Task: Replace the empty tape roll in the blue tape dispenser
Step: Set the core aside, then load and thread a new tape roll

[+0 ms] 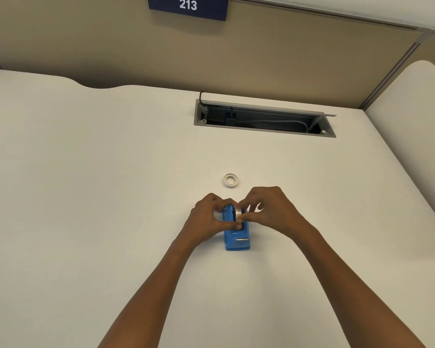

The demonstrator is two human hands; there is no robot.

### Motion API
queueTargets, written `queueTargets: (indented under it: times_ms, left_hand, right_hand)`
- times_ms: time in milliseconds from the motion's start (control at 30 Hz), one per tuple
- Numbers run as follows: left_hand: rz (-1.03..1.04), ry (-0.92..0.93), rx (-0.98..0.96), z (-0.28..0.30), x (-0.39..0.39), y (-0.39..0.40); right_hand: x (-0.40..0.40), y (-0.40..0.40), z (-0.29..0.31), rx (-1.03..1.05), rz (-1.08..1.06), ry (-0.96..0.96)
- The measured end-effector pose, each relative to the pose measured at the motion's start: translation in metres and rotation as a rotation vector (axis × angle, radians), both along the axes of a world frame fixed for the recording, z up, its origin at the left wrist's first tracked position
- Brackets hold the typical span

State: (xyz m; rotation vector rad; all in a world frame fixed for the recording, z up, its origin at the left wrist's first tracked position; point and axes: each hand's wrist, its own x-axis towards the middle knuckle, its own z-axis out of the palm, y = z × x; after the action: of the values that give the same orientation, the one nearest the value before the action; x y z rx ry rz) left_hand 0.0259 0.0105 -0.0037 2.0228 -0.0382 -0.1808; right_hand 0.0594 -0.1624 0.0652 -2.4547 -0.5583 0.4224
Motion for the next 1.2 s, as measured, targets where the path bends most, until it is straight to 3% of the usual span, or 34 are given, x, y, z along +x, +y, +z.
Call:
queueTargets:
  times_ms: [167, 433, 733, 867, 967, 1200]
  left_hand:
    - [0.011, 0.010, 0.002, -0.002, 0.000, 0.000]
    - [0.018, 0.012, 0.006, -0.005, 0.000, 0.000]
    - [0.009, -0.048, -0.055, -0.006, -0.008, -0.003]
    - [-0.042, -0.007, -0.089, -0.013, -0.021, 0.000]
    - [-0.140, -0.008, 0.000, -0.020, -0.030, 0.001]
    - [-0.078, -0.052, 0.024, -0.029, -0.031, 0.000]
  right_hand:
    - [-0.009, 0.007, -0.001, -0.043, -0.002, -0.160]
    - [-0.013, 0.012, 0.001, -0.086, -0.017, -0.213]
    - [-0.019, 0.004, -0.017, 0.059, -0.088, -0.234]
    - [-0.029, -0.002, -0.024, 0.079, -0.090, -0.372]
    - [-0.038, -0.004, -0.027, 0.063, -0.078, -0.448]
    - [-0.057, -0.007, -0.029, -0.008, -0.030, -0.707]
